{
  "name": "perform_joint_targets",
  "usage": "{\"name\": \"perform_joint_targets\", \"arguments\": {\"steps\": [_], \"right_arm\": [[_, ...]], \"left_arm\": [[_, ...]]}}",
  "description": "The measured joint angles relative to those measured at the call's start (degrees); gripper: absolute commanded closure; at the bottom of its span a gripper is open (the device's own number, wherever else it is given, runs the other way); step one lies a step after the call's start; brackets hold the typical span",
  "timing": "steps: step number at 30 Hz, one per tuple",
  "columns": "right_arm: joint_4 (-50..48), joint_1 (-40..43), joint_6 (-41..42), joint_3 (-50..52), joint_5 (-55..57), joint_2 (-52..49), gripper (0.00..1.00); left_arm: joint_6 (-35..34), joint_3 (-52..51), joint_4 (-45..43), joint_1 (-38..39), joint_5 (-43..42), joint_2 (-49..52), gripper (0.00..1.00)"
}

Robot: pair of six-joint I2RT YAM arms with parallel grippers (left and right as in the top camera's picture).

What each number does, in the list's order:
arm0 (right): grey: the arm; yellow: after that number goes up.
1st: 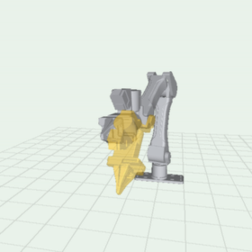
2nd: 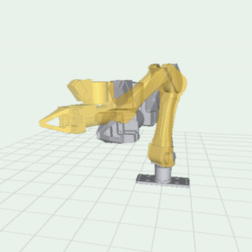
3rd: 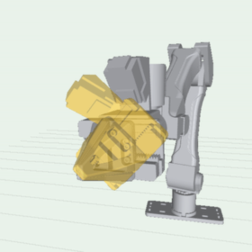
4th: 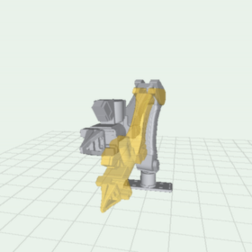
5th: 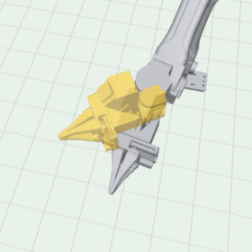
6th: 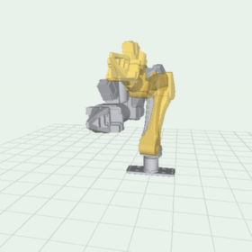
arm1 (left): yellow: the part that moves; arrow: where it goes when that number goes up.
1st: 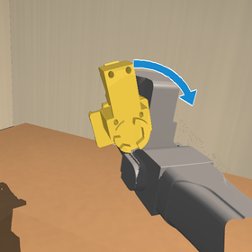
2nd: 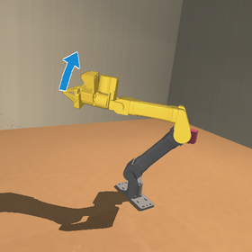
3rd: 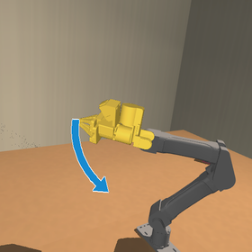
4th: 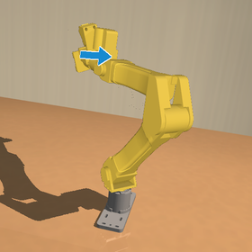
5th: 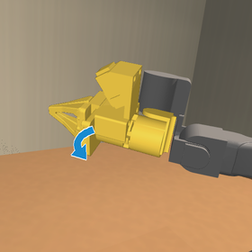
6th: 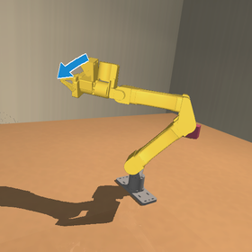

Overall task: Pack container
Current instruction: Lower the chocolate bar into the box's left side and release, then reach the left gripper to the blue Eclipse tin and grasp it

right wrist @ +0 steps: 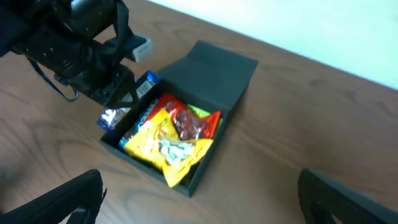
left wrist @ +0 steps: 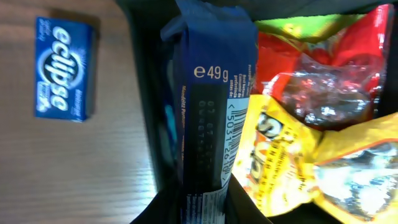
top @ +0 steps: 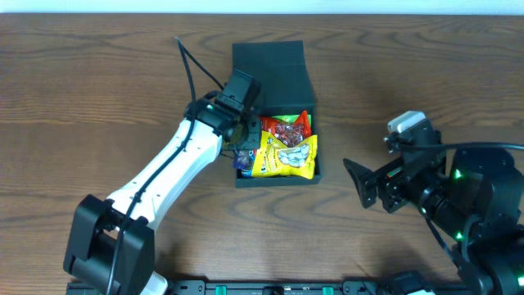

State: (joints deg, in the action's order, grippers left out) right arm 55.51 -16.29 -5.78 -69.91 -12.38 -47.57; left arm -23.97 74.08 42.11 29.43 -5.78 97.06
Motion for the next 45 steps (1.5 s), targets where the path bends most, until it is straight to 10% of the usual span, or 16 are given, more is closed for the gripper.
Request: {"name": "perform_joint_targets", "arguments": {"steps": [6, 14, 45], "right_arm": [[0.7, 0.0, 0.4, 0.0, 0.0, 0.0, 0.01], [0.8, 0.0, 0.5, 0.0, 0.0, 0.0, 0.01], [-7.2, 0.0, 0.6, 0.0, 0.0, -11.2, 0.01]], "left_arm": [[-5.1, 0.0, 0.0, 1.0, 0.2, 0.0, 0.81], [-8.8, 0.0, -0.1, 1.2, 0.2, 0.0, 0.44], [8.0, 0.0, -8.3, -14.4, 11.2, 0.0, 0.39]]}}
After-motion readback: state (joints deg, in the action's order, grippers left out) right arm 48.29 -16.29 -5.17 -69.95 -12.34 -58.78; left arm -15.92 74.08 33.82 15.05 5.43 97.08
